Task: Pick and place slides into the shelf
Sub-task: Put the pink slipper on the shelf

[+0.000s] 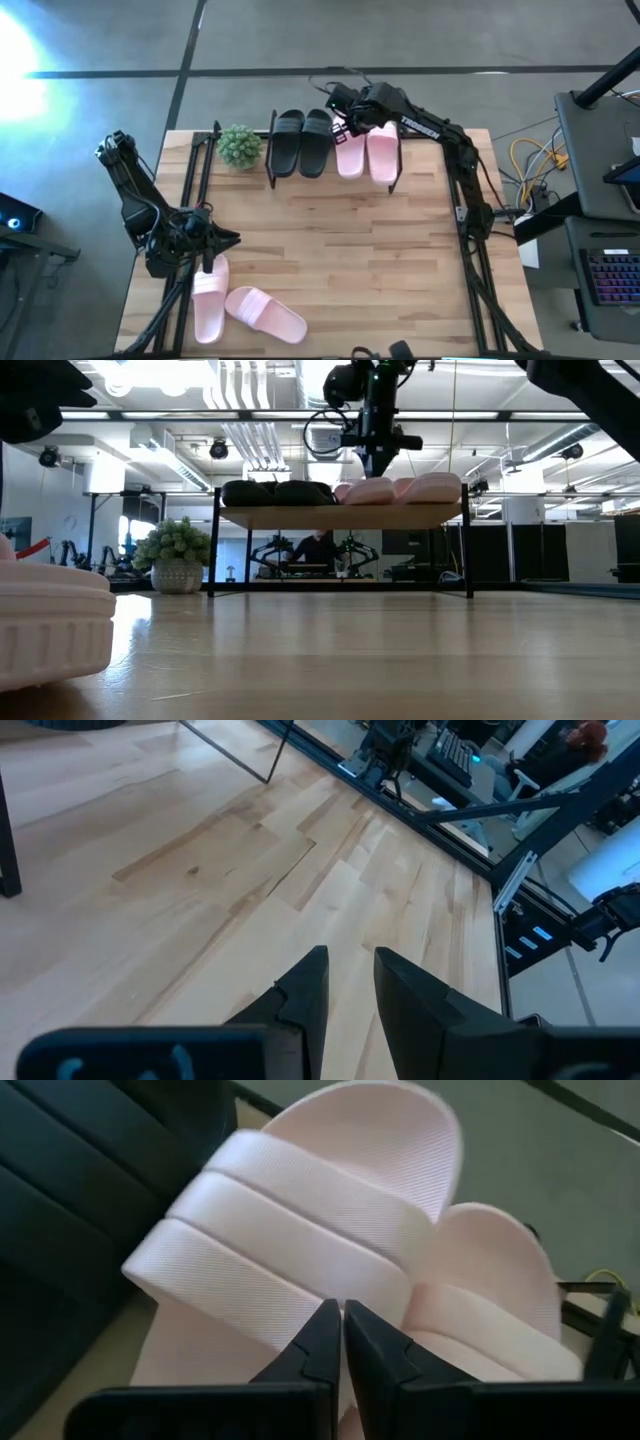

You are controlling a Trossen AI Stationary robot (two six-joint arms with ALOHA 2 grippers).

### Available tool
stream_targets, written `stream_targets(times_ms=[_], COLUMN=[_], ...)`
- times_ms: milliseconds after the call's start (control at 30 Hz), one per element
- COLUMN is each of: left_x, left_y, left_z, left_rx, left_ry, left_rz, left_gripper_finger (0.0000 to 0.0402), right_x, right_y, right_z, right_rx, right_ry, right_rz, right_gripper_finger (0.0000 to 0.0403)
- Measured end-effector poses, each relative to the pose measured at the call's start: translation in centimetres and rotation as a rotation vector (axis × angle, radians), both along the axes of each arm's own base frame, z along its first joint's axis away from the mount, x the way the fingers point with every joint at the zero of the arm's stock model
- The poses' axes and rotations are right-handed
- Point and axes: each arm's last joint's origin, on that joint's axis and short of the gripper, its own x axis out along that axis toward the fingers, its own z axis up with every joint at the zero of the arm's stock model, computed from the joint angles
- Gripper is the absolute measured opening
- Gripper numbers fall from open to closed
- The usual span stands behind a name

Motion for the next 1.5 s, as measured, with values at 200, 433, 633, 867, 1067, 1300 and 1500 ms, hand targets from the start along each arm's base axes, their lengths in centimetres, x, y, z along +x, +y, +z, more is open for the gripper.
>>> stream_targets(times_ms=[200, 433, 633, 867, 1067, 1300, 1500], left_x=[0.0, 0.0, 0.0, 0.0, 0.0, 0.0, 0.0], left_y=[0.0, 0.0, 0.0, 0.0, 0.0, 0.0, 0.0], left_z=[0.0, 0.0, 0.0, 0.0, 0.0, 0.0, 0.0], left_rx=[-0.001, -0.001, -0.001, -0.001, -0.001, -0.001, 0.001], left_ry=[0.000, 0.001, 0.001, 0.001, 0.001, 0.001, 0.001], left_rz=[0.000, 0.000, 0.000, 0.000, -0.001, -0.001, -0.002], left_gripper_finger=[0.0070, 0.0070, 0.0070, 0.0070, 0.0070, 0.0070, 0.0070], right_x=[0.1, -1.1, -1.0, 0.6, 1.0, 0.4, -1.6], right_y=[0.0, -0.3, -0.3, 0.3, 0.3, 1.0, 2.0], right_z=[-0.4, -0.6, -0.7, -0.6, -0.6, 0.8, 4.4], right_rx=[0.017, -0.018, 0.002, 0.041, 0.053, -0.016, -0.136], right_ry=[0.021, 0.150, 0.125, -0.009, -0.060, -0.063, -0.114], right_rz=[0.002, -0.031, -0.032, 0.027, 0.042, 0.027, 0.001], right_gripper_finger=[0.0013, 0.0013, 0.0013, 0.0013, 0.0013, 0.0013, 0.0013])
